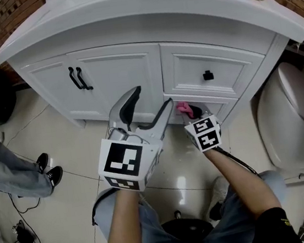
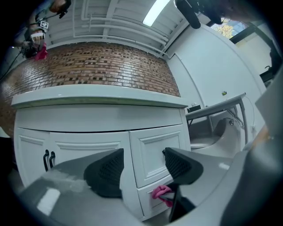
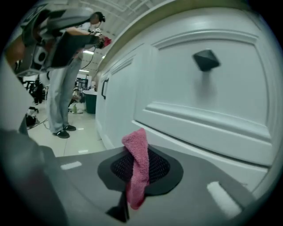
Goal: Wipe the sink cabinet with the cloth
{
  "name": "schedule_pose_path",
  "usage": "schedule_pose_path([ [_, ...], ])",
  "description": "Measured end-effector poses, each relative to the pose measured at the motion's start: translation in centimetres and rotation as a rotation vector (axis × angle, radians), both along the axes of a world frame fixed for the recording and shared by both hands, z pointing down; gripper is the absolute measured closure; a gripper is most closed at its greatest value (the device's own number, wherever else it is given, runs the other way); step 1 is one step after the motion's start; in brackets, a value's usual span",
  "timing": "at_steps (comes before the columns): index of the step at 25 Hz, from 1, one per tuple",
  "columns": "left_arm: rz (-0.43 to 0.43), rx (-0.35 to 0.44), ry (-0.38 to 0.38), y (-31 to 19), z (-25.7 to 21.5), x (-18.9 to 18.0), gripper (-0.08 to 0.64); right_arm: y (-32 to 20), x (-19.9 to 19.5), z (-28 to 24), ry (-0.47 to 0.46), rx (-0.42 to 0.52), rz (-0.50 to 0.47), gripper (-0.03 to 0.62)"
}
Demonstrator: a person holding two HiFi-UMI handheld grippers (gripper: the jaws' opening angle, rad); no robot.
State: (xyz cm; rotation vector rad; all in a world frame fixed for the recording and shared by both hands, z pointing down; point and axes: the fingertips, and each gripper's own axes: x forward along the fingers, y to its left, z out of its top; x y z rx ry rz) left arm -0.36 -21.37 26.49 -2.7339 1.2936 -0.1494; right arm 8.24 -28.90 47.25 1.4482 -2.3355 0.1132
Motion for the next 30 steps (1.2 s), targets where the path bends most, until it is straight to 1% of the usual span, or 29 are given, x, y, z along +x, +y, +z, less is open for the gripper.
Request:
schedule_pose_path([
  [2,-0.013,-0.003,0.011,0.1,-0.2,-0.4,0.264,-0.7,-3.1,0.0,0.012,0.007,-0.061,0.557],
  [4,-0.022,-0.004,0.029,0.2,-0.4,-0.4,0.264,-1.3,-5.5,0.3,0.018,0.002,-0.100,0.557],
  [6,-0.023,-0.011,0.024,0.3,-0.3,-0.6,0.264,-1.9,-6.7,0.8,0.037,-0.006,-0.100,0.557],
  [8,-0.019,-0.020,-0.001,0.3,0.2,-0.8,0.264,-2.4,-5.9,1.4,0.077,-0.011,-0.053,0.557],
  [12,-0.023,-0.028,-0.021,0.2,0.7,-1.7,0.264,-2.1,-0.5,3.2,0.166,-0.046,0.084,0.557],
  [14,-0.031,-0.032,-0.004,0.1,0.5,-2.2,0.264,-1.4,2.8,3.8,0.187,-0.068,0.152,0.557],
  [15,-0.035,-0.034,0.008,0.1,0.4,-2.4,0.264,-1.0,4.5,3.9,0.194,-0.075,0.180,0.557],
  [19,-0.034,-0.035,0.004,0.2,0.3,-2.8,0.262,0.8,10.6,3.9,0.220,-0.080,0.271,0.557],
  [21,-0.032,-0.032,-0.003,0.2,0.2,-2.7,0.264,1.5,14.4,4.3,0.216,-0.099,0.352,0.557],
  [24,-0.022,-0.026,-0.033,0.3,0.4,-2.4,0.262,2.7,19.9,5.0,0.211,-0.127,0.487,0.557],
  [27,-0.019,-0.027,-0.043,0.4,0.5,-2.0,0.262,3.3,21.6,5.2,0.215,-0.127,0.534,0.557],
  [29,-0.020,-0.030,-0.046,0.4,0.6,-1.8,0.262,3.3,21.5,5.3,0.185,-0.134,0.546,0.557],
  [30,-0.020,-0.031,-0.047,0.3,0.6,-1.7,0.262,3.2,21.0,5.3,0.170,-0.134,0.538,0.557],
])
